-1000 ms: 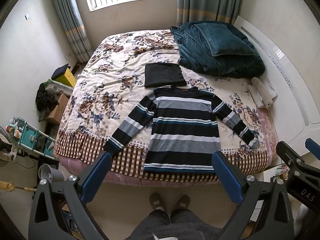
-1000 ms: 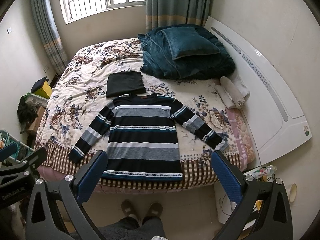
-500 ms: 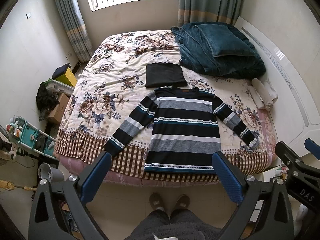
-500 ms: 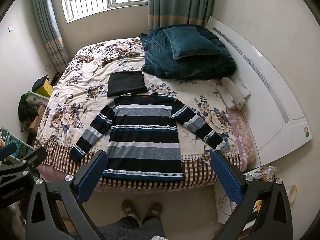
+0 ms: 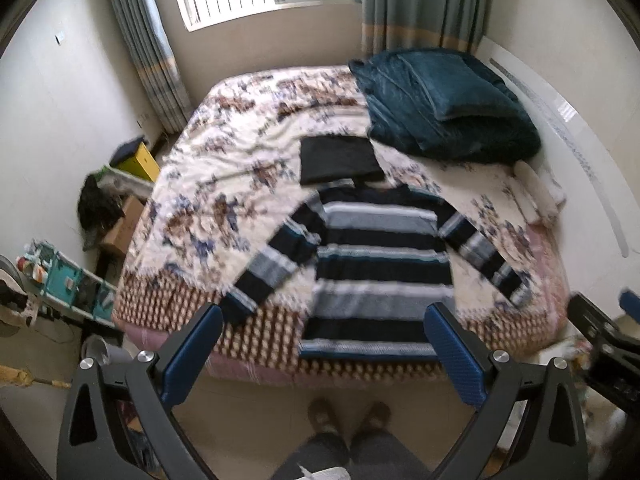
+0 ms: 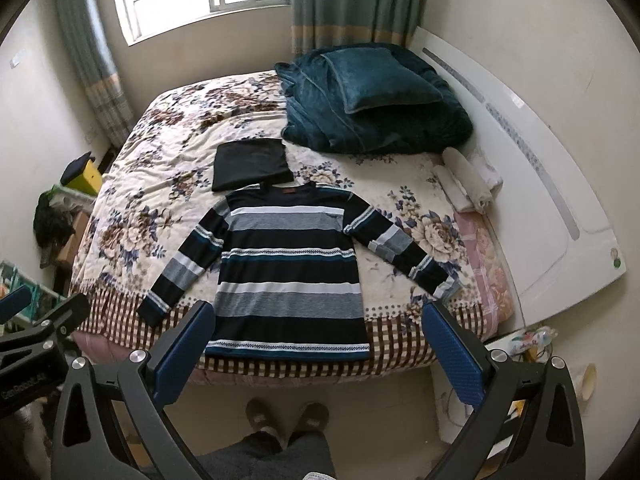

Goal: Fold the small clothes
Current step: 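Grasp the striped sweater's sleeve cuff with the right gripper and lift it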

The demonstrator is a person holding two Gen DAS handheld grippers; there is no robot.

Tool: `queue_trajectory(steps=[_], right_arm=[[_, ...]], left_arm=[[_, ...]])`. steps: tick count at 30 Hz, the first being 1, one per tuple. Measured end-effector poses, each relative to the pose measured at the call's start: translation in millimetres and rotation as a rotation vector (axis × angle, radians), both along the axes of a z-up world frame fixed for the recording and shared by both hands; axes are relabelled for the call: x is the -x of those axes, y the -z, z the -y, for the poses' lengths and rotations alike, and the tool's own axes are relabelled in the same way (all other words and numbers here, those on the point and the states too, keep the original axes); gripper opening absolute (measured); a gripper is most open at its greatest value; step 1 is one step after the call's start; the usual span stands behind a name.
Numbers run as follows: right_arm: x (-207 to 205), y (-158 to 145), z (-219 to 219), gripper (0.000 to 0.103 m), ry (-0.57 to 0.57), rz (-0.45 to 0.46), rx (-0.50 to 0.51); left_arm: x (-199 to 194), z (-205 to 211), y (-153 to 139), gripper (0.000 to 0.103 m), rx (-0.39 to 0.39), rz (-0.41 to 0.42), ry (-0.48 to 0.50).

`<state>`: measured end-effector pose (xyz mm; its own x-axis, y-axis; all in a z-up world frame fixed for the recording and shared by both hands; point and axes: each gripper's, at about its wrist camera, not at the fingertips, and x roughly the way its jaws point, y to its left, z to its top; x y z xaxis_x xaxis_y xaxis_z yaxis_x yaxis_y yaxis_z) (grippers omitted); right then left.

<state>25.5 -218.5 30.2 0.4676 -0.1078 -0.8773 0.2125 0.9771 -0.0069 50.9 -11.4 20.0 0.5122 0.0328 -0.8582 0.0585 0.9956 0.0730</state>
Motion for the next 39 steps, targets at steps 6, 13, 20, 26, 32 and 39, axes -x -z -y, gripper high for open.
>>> queue_trajectory(steps=[6,13,20,26,32,39], right_arm=[[-18.9,86.6,41.4,0.103,0.201,-0.051,-0.046],[-26.3,244.3,156.3,0.103,0.539,-0.103,-0.161],[-42.5,420.1,306.0,0.103,0.884,-0.18,-0.351],[-43.6,552.3,408.7,0.103,1.151,-0.191,-0.455],[-30.8,639.4,479.5,0.103,1.39,-0.148,-0.621],[-38.6,704.0,491.8,0.099,1.554,-0.037,-0.855]], left_arm=[[-59.6,2.8,64.3,0.103,-0.036,0.045,0.02],[-119.9,60.7,199.4,0.103,-0.069,-0.085,0.041],[-174.3,127.8,324.1,0.103,-0.166,-0.221,0.048],[-215.7,175.5,423.6,0.103,-0.196,-0.352,0.013],[-243.9,216.9,489.2,0.103,-0.217,-0.414,0.034],[-266.2,248.1,531.2,0.103,-0.217,-0.441,0.039]])
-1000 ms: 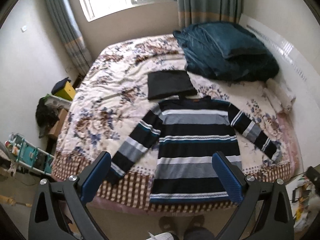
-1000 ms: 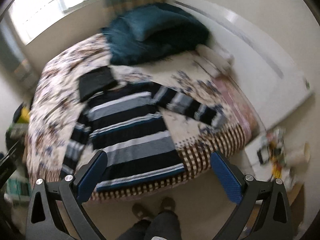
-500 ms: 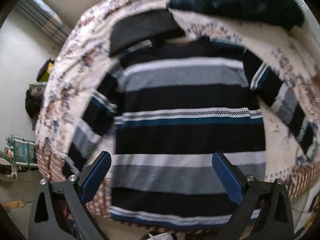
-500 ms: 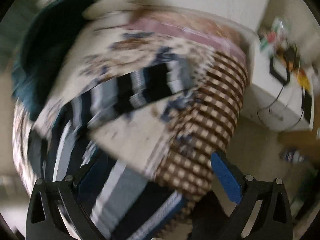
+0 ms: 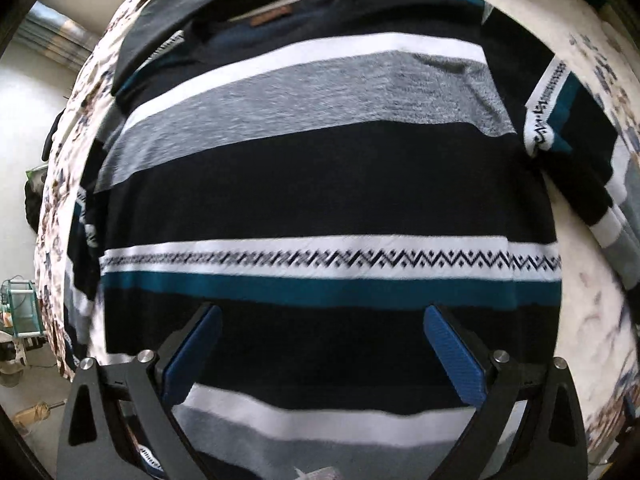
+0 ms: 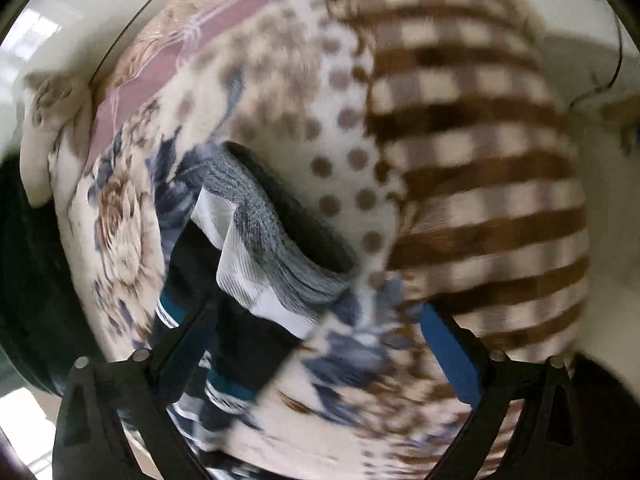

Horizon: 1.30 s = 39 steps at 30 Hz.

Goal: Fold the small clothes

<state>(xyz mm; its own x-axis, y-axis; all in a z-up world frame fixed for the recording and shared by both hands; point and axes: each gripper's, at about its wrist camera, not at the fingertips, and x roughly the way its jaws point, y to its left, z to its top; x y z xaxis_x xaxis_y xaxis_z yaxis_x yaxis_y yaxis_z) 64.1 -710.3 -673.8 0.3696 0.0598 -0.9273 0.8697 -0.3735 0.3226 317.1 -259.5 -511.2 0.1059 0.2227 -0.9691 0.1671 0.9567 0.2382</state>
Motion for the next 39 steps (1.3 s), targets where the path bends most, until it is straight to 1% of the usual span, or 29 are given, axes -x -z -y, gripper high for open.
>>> queue_trajectory(steps=[2,3,4,5,7,8,12,14,15,17,20,22,23,24,25,26,28,31,33,36,37,39], right_arm=[[-9.2,5.0,-1.9,0.09,0.031,0.01,0.039],[-14.8,5.3,-1.0,0.08,0.04,0.005,0.063],[-20.4,4.4,-0.5,0.062,0.042,0.004,0.086],[-28.3,2.4,0.6,0.052,0.032,-0.009,0.108],[-46.2,-5.5,5.1,0.016,-0.011,-0.04,0.16],[-54.6,-10.6,7.6,0.012,-0.038,-0.049,0.183],[-104.1,-54.4,13.4,0.011,-0.211,-0.08,0.321],[-142.5,-87.1,5.5,0.011,-0.326,-0.065,0.398],[-154.4,-100.0,1.1,0.01,-0.368,-0.055,0.424],[-192.7,-130.8,-16.1,0.01,-0.477,-0.024,0.487],[-268.2,-174.8,-64.5,0.01,-0.661,0.057,0.562],[-306.8,-193.8,-103.8,0.01,-0.772,0.111,0.589],[-340.3,-203.3,-134.7,0.01,-0.849,0.15,0.598],[-351.8,-206.8,-160.3,0.01,-0.9,0.178,0.597],[-381.0,-209.5,-193.6,0.008,-0.972,0.209,0.592],[-398.6,-210.0,-220.9,0.008,-1.021,0.227,0.592],[-444.6,-202.8,-294.7,0.008,-1.159,0.264,0.585],[-480.8,-176.9,-404.8,0.008,-1.327,0.296,0.551],[-507.4,-150.4,-481.2,0.008,-1.445,0.288,0.541],[-535.6,-108.9,-581.1,0.007,-1.589,0.238,0.532],[-534.4,-101.5,-607.3,0.007,-1.617,0.221,0.534],[-541.2,-75.2,-650.8,0.007,-1.668,0.192,0.521]], left_arm=[[-4.8,-0.5,7.1,0.103,-0.002,-0.004,-0.013],[-8.0,0.0,9.8,0.103,-0.002,-0.004,-0.019],[-10.1,-1.8,12.4,0.103,-0.004,-0.004,-0.027],[-13.2,-4.2,15.1,0.103,-0.007,-0.006,-0.035],[-19.7,-9.4,18.8,0.103,-0.018,0.001,-0.045],[-23.1,-13.5,20.0,0.103,-0.025,0.009,-0.048],[-37.2,-33.8,20.4,0.103,-0.029,0.043,-0.067],[-41.3,-45.4,17.1,0.103,-0.018,0.053,-0.08],[-43.7,-53.5,14.7,0.103,-0.018,0.057,-0.091],[-47.8,-71.9,8.9,0.103,-0.002,0.064,-0.117],[-53.4,-105.6,-2.9,0.103,0.02,0.078,-0.167],[-58.3,-134.4,-12.3,0.103,0.036,0.093,-0.209],[-60.4,-152.3,-18.1,0.103,0.044,0.105,-0.234],[-61.6,-169.3,-23.9,0.103,0.057,0.117,-0.256],[-63.5,-188.6,-30.0,0.103,0.071,0.134,-0.279],[-62.2,-201.5,-35.4,0.103,0.075,0.149,-0.298],[-65.1,-238.8,-45.3,0.103,0.086,0.181,-0.343],[-65.1,-296.8,-55.6,0.103,0.091,0.215,-0.418],[-65.1,-336.2,-57.9,0.103,0.091,0.219,-0.459],[-66.9,-385.8,-54.8,0.103,0.081,0.217,-0.503],[-65.4,-395.3,-54.9,0.103,0.077,0.215,-0.511],[-66.4,-416.0,-53.0,0.103,0.075,0.211,-0.526]])
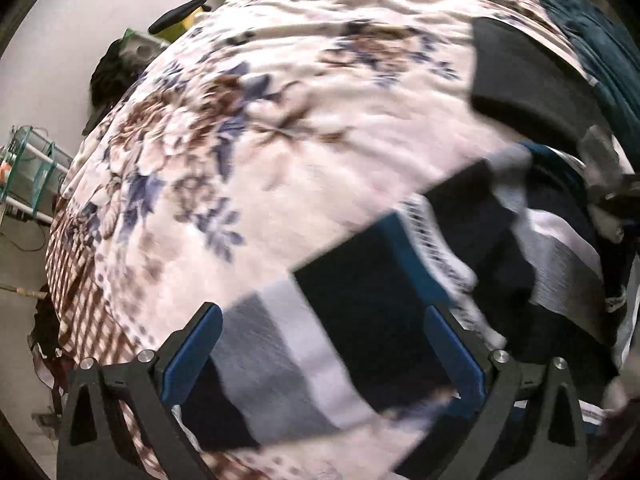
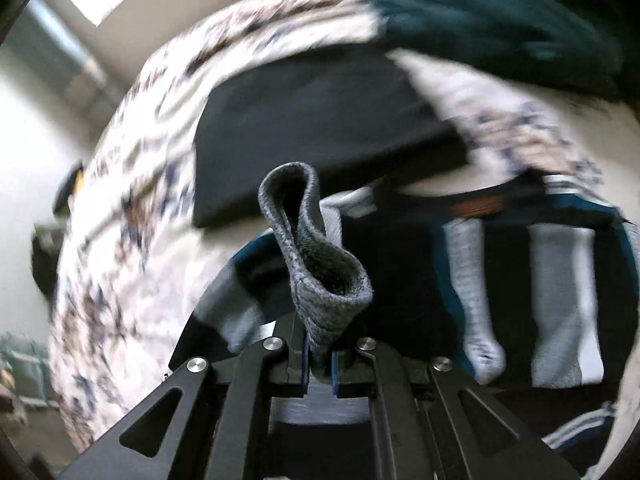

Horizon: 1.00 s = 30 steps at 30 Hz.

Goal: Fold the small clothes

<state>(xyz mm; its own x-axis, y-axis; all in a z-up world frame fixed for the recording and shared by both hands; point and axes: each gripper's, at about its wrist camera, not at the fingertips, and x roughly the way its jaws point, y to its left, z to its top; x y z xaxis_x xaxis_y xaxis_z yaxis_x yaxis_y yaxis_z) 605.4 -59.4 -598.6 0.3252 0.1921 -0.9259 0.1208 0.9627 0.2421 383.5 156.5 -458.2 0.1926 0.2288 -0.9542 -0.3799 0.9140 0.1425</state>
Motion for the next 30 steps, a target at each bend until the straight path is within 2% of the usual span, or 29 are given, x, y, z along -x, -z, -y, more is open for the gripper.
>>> queue_trajectory(steps=[4,5,6,7,8,10,12,15,17,19,21,22,23,24,25,28,29,30], right_arm=[[-1.9,28.5,-60.6,0.007,-0.081,-0.031,0.046],[-2.7,40.1,-74.7,0.007,-0.13,-0.077,0.069],[-6.0,45.4,-80.1,0.012,-0.15,-0.115,0.069],[-5.7,48.6,-78.5,0.015,-0.157,-0.149,0.045],[-3.1,49.2,-69.1,0.02,-0.152,-0.168,-0.026],[7.7,42.0,-35.7,0.05,-0.092,-0.191,-0.19],[23.6,25.7,7.0,0.061,-0.003,-0.181,-0.281],[60.9,-0.4,85.5,0.063,0.169,-0.157,-0.259],[91.3,-5.7,140.8,0.063,0.319,-0.185,-0.222],[121.6,-3.2,192.3,0.063,0.461,-0.208,-0.212],[150.6,9.7,235.9,0.063,0.593,-0.247,-0.21],[161.9,17.6,253.4,0.063,0.647,-0.262,-0.229],[173.5,27.5,269.6,0.063,0.709,-0.274,-0.263],[181.7,36.7,284.3,0.063,0.764,-0.284,-0.292],[188.7,45.3,296.8,0.063,0.803,-0.285,-0.323],[201.5,68.4,322.7,0.061,0.916,-0.253,-0.423],[204.1,73.5,328.3,0.056,0.941,-0.233,-0.446],[205.8,77.0,330.7,0.04,0.963,-0.224,-0.445]], left_arm=[[-10.4,-26.8,2.0,0.103,0.016,0.0,-0.006],[-13.6,-28.2,2.0,0.103,0.022,-0.001,-0.002],[-17.7,-28.9,1.2,0.103,0.032,-0.001,0.006],[-23.4,-28.2,0.4,0.103,0.047,0.006,0.016],[-28.8,-25.9,-1.2,0.103,0.063,0.016,0.027],[-38.7,-20.7,-3.2,0.103,0.101,0.032,0.043],[-53.5,-12.0,-2.4,0.103,0.178,0.044,0.062],[-80.4,9.9,4.1,0.103,0.295,0.046,0.092],[-98.6,26.5,11.5,0.103,0.36,0.037,0.114],[-117.7,44.2,23.7,0.103,0.372,0.012,0.136],[-137.4,60.9,41.4,0.089,0.372,-0.024,0.152],[-142.7,64.9,46.1,0.072,0.37,-0.033,0.157],[-148.7,70.3,52.2,0.033,0.376,-0.04,0.164],[-151.0,74.9,56.1,0.013,0.38,-0.042,0.167],[-153.2,76.7,58.1,0.008,0.368,-0.044,0.163],[-149.9,77.3,47.0,0.007,0.328,0.023,0.168],[-146.4,76.6,41.9,0.007,0.321,0.04,0.169],[-142.7,75.3,38.1,0.007,0.319,0.049,0.165]])
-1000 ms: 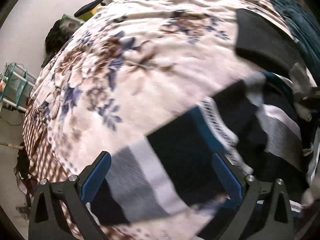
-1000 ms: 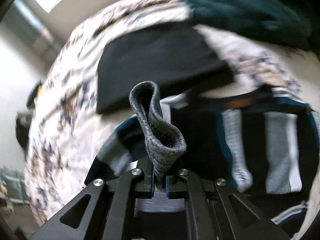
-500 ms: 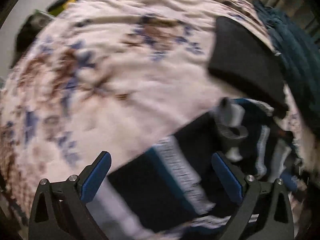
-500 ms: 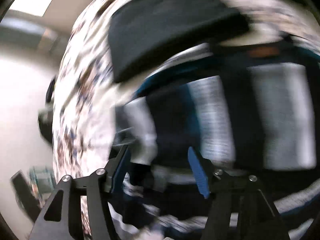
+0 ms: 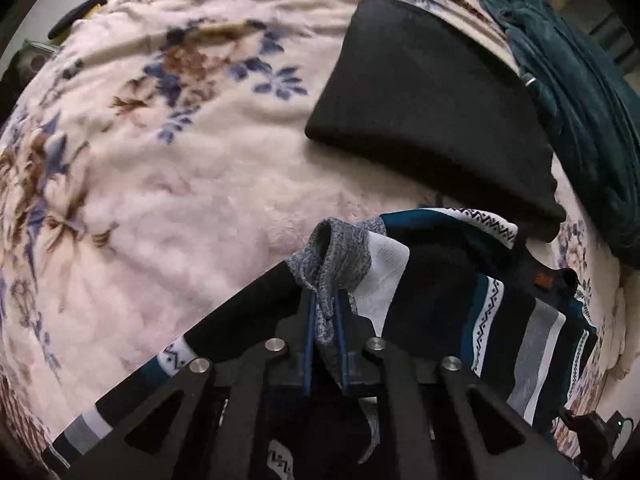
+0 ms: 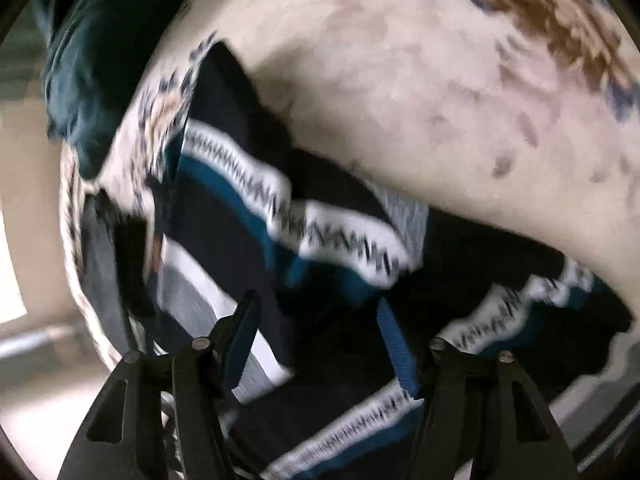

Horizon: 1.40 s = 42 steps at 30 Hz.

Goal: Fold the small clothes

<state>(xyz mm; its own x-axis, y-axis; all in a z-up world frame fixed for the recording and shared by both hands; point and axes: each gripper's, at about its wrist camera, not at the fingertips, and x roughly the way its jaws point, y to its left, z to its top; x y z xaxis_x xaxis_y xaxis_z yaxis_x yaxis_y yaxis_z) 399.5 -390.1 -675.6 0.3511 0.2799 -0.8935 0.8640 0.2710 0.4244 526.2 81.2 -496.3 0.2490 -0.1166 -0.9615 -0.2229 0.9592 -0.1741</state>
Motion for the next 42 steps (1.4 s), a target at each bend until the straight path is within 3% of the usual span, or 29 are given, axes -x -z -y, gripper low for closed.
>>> queue_trajectory(steps=[3,6,11,14,15,16,17,18,19,21,23,27,32,35,37,39,40,42], right_arm=[[5.1,3.4,2.4,0.009,0.02,-0.035,0.043],[7.5,-8.2,12.0,0.007,-0.015,-0.058,0.132],[-4.2,-9.4,21.7,0.008,-0.138,-0.119,0.147],[-16.2,-23.1,14.4,0.03,-0.238,-0.114,0.152],[-19.8,-28.1,8.5,0.052,-0.266,-0.105,0.165],[-23.1,-38.0,1.7,0.072,-0.312,-0.105,0.204],[-26.7,-46.6,-5.9,0.076,-0.352,-0.103,0.245],[-30.4,-52.8,-13.6,0.082,-0.386,-0.108,0.28],[-34.2,-59.7,-23.9,0.092,-0.431,-0.126,0.328],[-43.3,-72.5,-49.0,0.1,-0.515,-0.143,0.423],[-50.2,-79.0,-71.6,0.1,-0.582,-0.155,0.469],[-63.5,-79.8,-123.8,0.1,-0.709,-0.17,0.489],[-72.6,-73.8,-184.3,0.1,-0.818,-0.176,0.455],[-75.7,-72.5,-212.5,0.1,-0.849,-0.179,0.452],[-77.1,-71.3,-229.0,0.1,-0.863,-0.183,0.451],[-78.0,-71.0,-239.8,0.1,-0.868,-0.181,0.446],[-78.1,-70.7,-243.6,0.1,-0.867,-0.179,0.446],[-77.8,-70.2,-249.8,0.1,-0.861,-0.181,0.456]], left_arm=[[13.0,-3.5,-9.5,0.007,0.001,0.009,-0.014],[24.8,-2.9,-10.3,0.007,0.011,-0.013,-0.015],[28.0,7.5,22.0,0.011,-0.016,-0.082,0.016],[32.5,4.9,11.9,0.012,0.016,-0.036,0.01],[37.4,2.4,6.0,0.012,0.045,-0.014,0.0],[44.1,-1.4,-0.2,0.023,0.058,0.008,-0.012],[49.7,-5.2,-6.3,0.05,0.075,0.031,-0.028],[55.1,-10.3,-10.8,0.07,0.095,0.045,-0.044],[60.7,-15.8,-14.6,0.097,0.113,0.06,-0.066],[77.8,-27.9,-24.5,0.099,0.131,0.098,-0.135],[99.8,-42.0,-32.9,0.099,0.129,0.104,-0.198],[179.1,-88.0,-34.8,0.099,0.159,0.065,-0.403],[316.0,-174.4,-1.4,0.099,0.167,-0.098,-0.815],[391.4,-214.4,30.2,0.097,0.248,-0.182,-1.109],[418.9,-229.1,52.0,0.097,0.357,-0.186,-1.243],[427.7,-239.1,66.3,0.097,0.432,-0.157,-1.306],[426.6,-244.2,69.1,0.097,0.434,-0.131,-1.324],[421.3,-249.4,66.7,0.08,0.4,-0.088,-1.337]])
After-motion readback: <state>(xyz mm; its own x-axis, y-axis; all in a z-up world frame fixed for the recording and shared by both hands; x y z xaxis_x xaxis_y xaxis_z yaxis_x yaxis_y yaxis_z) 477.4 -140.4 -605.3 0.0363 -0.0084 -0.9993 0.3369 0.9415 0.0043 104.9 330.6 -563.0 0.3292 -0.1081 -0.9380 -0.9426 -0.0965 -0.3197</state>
